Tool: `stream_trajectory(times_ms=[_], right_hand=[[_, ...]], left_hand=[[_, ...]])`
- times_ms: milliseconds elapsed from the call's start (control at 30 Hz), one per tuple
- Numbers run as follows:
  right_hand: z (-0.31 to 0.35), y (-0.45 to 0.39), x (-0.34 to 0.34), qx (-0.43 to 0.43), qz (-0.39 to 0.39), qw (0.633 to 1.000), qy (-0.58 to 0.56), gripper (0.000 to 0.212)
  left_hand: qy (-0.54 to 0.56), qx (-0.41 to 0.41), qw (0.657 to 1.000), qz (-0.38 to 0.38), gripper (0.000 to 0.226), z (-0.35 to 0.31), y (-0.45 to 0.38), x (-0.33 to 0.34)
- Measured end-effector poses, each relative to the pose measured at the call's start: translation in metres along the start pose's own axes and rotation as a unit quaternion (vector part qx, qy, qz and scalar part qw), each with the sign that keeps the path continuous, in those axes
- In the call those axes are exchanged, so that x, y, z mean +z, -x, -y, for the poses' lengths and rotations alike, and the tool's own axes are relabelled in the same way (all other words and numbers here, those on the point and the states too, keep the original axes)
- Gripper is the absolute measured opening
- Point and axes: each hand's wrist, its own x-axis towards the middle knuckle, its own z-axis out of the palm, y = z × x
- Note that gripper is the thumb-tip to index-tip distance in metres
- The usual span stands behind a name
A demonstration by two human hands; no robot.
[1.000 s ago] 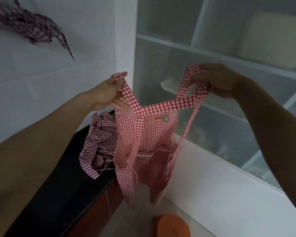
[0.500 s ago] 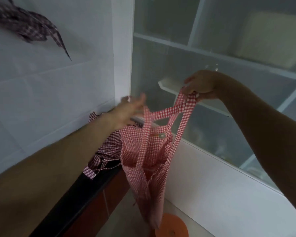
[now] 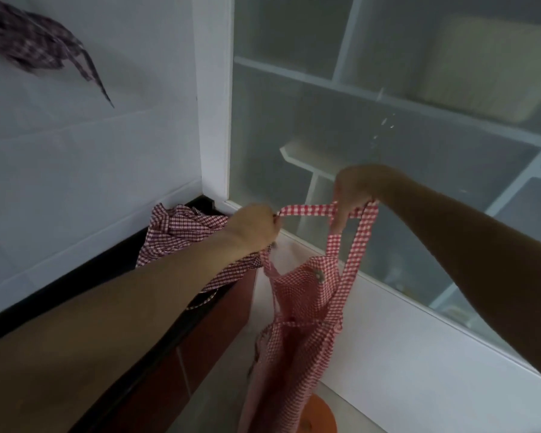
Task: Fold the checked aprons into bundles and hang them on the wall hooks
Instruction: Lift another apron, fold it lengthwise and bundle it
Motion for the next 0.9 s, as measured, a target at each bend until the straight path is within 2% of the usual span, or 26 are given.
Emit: stream_trajectory(times_ms=[33,67,133,167,233,300,333,400,467,533,567,600,633,667,700,733,800,867,900], right_hand=[[0.002,-0.007,0.012,-0.003,-0.023,0.998,0.057,0.046],[0.006,-0.013,0.023,-0.018,-0.055,0.996,0.064,0.038],[0.01,-0.024,0.039,-0.018,-0.114,0.993,0.036,0.022],[0.011,-0.029,0.043,-0.008,-0.143,0.989,0.023,0.022],[0.01,-0.039,0.044,-0.001,-0.206,0.978,0.019,0.025],[0.012,-0.043,0.043,0.001,-0.238,0.971,0.024,0.026],[0.013,-0.045,0.041,0.0,-0.243,0.97,0.02,0.025],[0.015,-0.048,0.042,0.0,-0.241,0.971,-0.009,0.022],[0.016,-0.054,0.04,-0.005,-0.247,0.967,-0.064,0.02],[0.015,-0.062,0.039,-0.02,-0.24,0.956,-0.166,0.017],[0.014,-0.067,0.039,-0.032,-0.219,0.939,-0.263,0.016],[0.014,-0.069,0.039,-0.043,-0.183,0.903,-0.386,0.018],[0.012,-0.071,0.04,-0.056,-0.151,0.852,-0.498,0.023],[0.01,-0.077,0.041,-0.066,-0.128,0.807,-0.573,0.029],[0.007,-0.082,0.043,-0.076,-0.113,0.782,-0.608,0.033],[0.004,-0.085,0.044,-0.091,-0.097,0.779,-0.612,0.034],[-0.005,-0.089,0.042,-0.129,-0.088,0.813,-0.561,0.022],[-0.017,-0.094,0.039,-0.157,-0.096,0.854,-0.487,0.009],[-0.025,-0.098,0.038,-0.165,-0.09,0.866,-0.464,0.011]], left_hand=[[-0.049,-0.001,0.999,-0.014,0.044,-0.001,-0.001,-0.008],[-0.079,-0.006,0.997,-0.021,0.044,-0.002,-0.002,-0.017],[-0.099,-0.024,0.995,-0.007,0.037,-0.005,-0.007,-0.032],[-0.092,-0.034,0.995,0.009,0.034,-0.005,-0.009,-0.04],[-0.038,-0.064,0.997,0.026,0.03,-0.003,-0.012,-0.054],[0.107,-0.113,0.987,0.029,0.025,0.006,-0.014,-0.061],[0.196,-0.142,0.97,0.02,0.02,0.011,-0.015,-0.061],[0.284,-0.164,0.942,-0.069,0.015,0.023,-0.019,-0.054],[0.301,-0.174,0.917,-0.195,0.015,0.032,-0.027,-0.043],[0.367,-0.194,0.872,-0.261,0.025,0.036,-0.03,-0.037],[0.403,-0.205,0.848,-0.275,0.03,0.039,-0.032,-0.035],[0.421,-0.221,0.833,-0.283,0.034,0.043,-0.033,-0.034],[0.436,-0.243,0.82,-0.282,0.039,0.048,-0.033,-0.035],[0.453,-0.266,0.808,-0.269,0.042,0.055,-0.033,-0.036],[0.47,-0.285,0.799,-0.246,0.046,0.061,-0.033,-0.037],[0.473,-0.296,0.8,-0.221,0.048,0.068,-0.032,-0.04],[0.445,-0.283,0.829,-0.186,0.041,0.08,-0.03,-0.046],[0.391,-0.228,0.882,-0.132,0.034,0.093,-0.027,-0.058],[0.347,-0.192,0.914,-0.085,0.032,0.099,-0.023,-0.067]])
